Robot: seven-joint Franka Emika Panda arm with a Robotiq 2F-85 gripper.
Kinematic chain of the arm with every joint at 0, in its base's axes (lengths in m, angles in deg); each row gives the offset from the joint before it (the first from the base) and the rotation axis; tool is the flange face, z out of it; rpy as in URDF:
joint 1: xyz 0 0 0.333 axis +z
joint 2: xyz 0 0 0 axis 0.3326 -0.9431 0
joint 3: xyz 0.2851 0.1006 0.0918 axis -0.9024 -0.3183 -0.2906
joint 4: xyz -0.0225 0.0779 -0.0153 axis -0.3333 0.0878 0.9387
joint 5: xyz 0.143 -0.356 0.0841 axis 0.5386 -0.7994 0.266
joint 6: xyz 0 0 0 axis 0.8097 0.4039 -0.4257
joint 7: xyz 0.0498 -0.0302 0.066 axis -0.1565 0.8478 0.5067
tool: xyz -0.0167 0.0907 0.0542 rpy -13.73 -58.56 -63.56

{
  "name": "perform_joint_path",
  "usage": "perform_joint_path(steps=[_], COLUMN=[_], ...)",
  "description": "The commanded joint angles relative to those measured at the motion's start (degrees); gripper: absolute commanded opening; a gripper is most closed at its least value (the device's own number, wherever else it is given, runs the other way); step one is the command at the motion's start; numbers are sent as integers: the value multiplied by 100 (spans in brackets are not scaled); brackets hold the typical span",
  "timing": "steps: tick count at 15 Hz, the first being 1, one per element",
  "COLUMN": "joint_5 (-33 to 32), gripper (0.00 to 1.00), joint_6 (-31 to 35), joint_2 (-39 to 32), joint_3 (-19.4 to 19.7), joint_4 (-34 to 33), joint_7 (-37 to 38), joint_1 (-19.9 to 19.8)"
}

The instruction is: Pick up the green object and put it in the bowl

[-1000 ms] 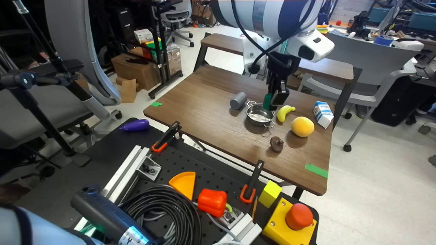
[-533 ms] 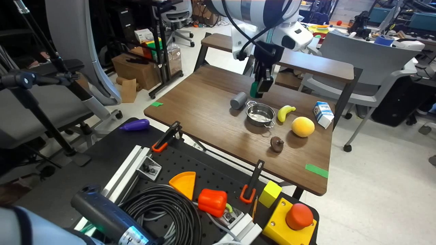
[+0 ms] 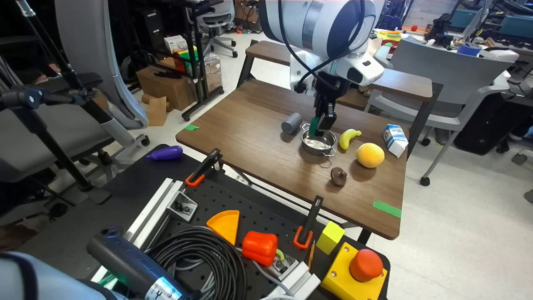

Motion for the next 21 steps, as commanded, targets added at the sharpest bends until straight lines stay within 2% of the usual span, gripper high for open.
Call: perform_joint_path(steps=[1,7,18,19,20,21], joint_5=[147,17,70,151,122,92], gripper=[17,17,17,31,67,68], joint_6=[-159,-127,-186,-147,-219,-229], joint_2=[-276,-583,-1078,-1078,-1080,-1072], joint_3=[-45,76,37,9,4,16], joint_4=[-318,-667,-1043,-1040,-1057,-1050], joint_7=[98,339,289,331,291,279], joint_1=[-36,103,65,37,26,38])
